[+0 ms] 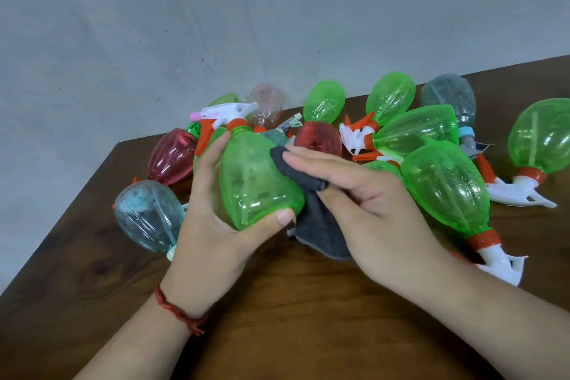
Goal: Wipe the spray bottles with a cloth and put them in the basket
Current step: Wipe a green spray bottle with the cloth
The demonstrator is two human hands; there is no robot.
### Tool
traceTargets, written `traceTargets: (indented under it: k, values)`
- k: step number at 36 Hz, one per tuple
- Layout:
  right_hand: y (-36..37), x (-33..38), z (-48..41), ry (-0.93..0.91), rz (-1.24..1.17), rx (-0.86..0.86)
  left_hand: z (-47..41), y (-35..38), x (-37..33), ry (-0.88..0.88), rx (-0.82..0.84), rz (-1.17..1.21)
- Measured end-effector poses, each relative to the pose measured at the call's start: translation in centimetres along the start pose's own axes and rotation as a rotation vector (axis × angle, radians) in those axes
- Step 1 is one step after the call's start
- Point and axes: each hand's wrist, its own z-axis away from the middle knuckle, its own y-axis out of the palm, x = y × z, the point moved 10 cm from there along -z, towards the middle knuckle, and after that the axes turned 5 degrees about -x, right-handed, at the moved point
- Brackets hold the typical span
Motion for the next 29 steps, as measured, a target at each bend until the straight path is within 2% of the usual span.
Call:
traceTargets:
  k: [4, 7, 9, 11, 14, 17, 22, 25, 29]
  values:
    - [0.9, 1.4, 0.7, -0.153, 0.133, 0.073, -0.2, -0.5, 0.0, -0.009, -0.065, -0.075]
    - [1.0, 1.5, 0.7, -0.172, 0.152, 0.073, -0.1, -0.7, 0.3, -0.029, -0.056, -0.061]
    - [0.7, 1.6, 0.5, -0.173, 0.166, 0.048, 0.1, -0.4, 0.4, -0.062, -0.004, 0.069]
    - [0.3, 1.5, 0.4, -0.157, 0.140, 0.017, 0.1, -0.1, 0.4, -0.152, 0.031, 0.307]
    - [0.2, 1.3, 0.2, -0.110, 0.069, 0.015, -0.5, -0.2, 1.4, -0.312, -0.023, 0.526]
    - [0.3, 1.0, 0.2, -0.118, 0.100, 0.016, -0.8, -0.8, 2.1, -0.332, -0.054, 0.512]
    - [-0.2, 0.8, 0.1, -0.099, 0.096, -0.010, 0.0, 0.1, 1.4, -0.349, 0.056, 0.469]
    - [0.3, 2.1, 0.6, -0.223, 0.195, 0.026, -0.2, -0.3, 1.4, -0.333, 0.031, 0.435]
    - [3.0, 3.4, 2.0, -0.437, 0.346, 0.211, -0.5, -0.7, 1.5, -0.312, 0.003, 0.431]
